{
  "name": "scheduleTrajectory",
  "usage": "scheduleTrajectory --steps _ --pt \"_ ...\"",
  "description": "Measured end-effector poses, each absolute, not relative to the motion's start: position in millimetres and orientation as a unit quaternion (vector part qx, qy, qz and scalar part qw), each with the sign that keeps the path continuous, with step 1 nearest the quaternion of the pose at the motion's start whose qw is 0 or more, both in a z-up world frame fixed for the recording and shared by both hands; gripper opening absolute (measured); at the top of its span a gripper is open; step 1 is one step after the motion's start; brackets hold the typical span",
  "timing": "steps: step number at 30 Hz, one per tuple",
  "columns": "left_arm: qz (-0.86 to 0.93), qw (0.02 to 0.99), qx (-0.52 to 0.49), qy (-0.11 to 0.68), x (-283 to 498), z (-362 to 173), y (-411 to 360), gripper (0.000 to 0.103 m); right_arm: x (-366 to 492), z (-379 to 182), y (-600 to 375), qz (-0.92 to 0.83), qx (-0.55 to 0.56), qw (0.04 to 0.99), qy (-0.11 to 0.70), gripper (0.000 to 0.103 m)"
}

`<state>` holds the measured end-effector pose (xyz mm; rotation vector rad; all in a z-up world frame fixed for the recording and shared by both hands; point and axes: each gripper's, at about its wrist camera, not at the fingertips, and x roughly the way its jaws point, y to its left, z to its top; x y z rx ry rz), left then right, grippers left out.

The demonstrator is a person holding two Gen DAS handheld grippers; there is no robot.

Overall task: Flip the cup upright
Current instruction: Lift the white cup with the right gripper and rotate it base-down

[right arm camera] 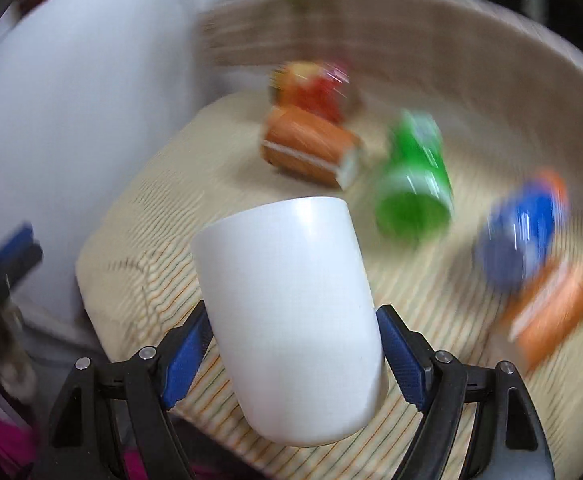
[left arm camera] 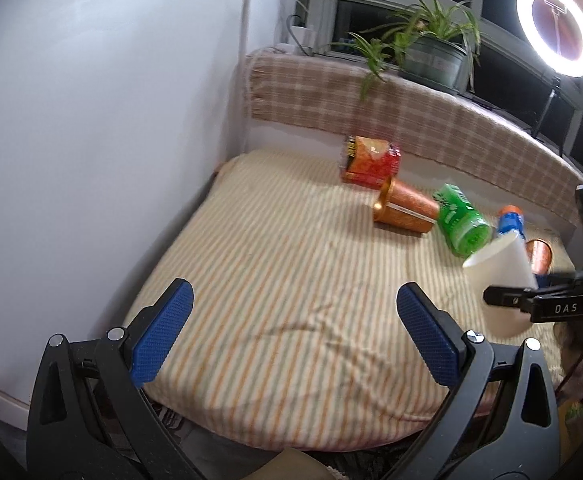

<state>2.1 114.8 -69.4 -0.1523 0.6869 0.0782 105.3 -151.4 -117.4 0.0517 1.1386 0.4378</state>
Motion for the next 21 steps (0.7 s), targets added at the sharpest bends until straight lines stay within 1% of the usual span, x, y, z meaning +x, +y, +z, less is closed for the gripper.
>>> scheduleTrajectory --steps 4,10,17,21 --pt "0.014 0.935 -0.075 0.345 10 -73 100 0.103 103 -136 -168 0.165 0.088 0.813 0.551 0.083" --pt "-0.003 0.933 -0.074 0.353 17 -76 88 0.103 111 -143 -186 0.131 0.176 0.804 0.553 0.083" --pt "-0.007 0.929 -0.081 0.360 21 -80 87 0.103 115 -157 -200 0.103 0.235 0.790 0.556 0.082" --pt "-0.007 0.928 -0.080 0.363 23 -79 87 0.103 117 -157 -197 0.109 0.235 0.788 0.558 0.083"
